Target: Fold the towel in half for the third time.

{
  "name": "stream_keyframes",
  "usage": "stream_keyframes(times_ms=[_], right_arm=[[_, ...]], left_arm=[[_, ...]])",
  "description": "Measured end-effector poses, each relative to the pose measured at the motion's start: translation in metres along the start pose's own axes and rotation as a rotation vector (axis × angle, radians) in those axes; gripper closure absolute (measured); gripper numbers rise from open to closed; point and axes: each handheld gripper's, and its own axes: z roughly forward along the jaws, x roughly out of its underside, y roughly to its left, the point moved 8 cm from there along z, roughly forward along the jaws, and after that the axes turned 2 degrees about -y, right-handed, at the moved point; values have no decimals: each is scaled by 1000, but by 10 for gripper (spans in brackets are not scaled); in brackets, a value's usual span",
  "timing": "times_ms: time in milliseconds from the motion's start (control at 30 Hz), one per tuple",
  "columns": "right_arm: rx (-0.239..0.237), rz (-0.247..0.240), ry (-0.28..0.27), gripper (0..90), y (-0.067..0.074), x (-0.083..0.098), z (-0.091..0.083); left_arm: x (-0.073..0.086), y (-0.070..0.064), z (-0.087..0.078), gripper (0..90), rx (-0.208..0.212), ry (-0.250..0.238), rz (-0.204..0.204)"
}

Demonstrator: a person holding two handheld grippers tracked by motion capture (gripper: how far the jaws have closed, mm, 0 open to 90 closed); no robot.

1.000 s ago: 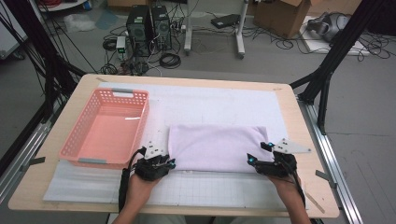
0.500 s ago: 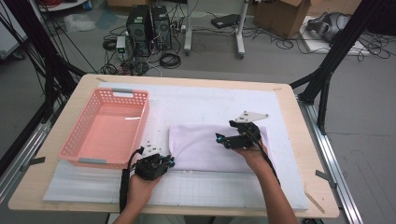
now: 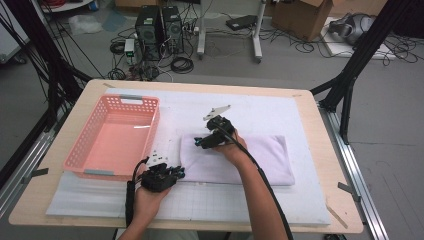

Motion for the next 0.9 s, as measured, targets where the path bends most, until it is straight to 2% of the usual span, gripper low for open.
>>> stream_keyframes(times_ms=[200, 267, 333, 433, 500, 567, 600, 633, 767, 900], right_arm=[[-43, -49, 77, 344, 9, -6, 32], [-60, -44, 90, 393, 14, -8, 40], [-83, -74, 97, 447, 19, -10, 47], [-113, -77, 114, 563, 23, -13, 52], [-126, -102, 129, 769, 27, -15, 50], [-107, -175, 135, 820, 33, -17, 49], [-110, -172, 142, 824, 36, -18, 46], [-113, -170, 129, 824, 36, -19, 45], [-143, -116, 12, 823, 37, -34, 31], [-139, -128, -41, 823, 31, -43, 13]], left_arm=[[1, 1, -1, 817, 5, 9, 1], [1, 1, -3, 818, 6, 10, 4], [1, 2, -5, 819, 3, 9, 4], [-1, 7, -10, 821, -1, -2, -15], [-2, 8, -13, 821, -13, -11, -10], [-7, 8, -18, 822, -4, -30, -19], [-8, 7, -20, 823, -2, -36, -21], [-11, 5, -23, 823, -4, -48, -18], [-26, 0, -35, 824, 7, -98, -14], [-42, -7, -38, 825, 36, -124, -13]])
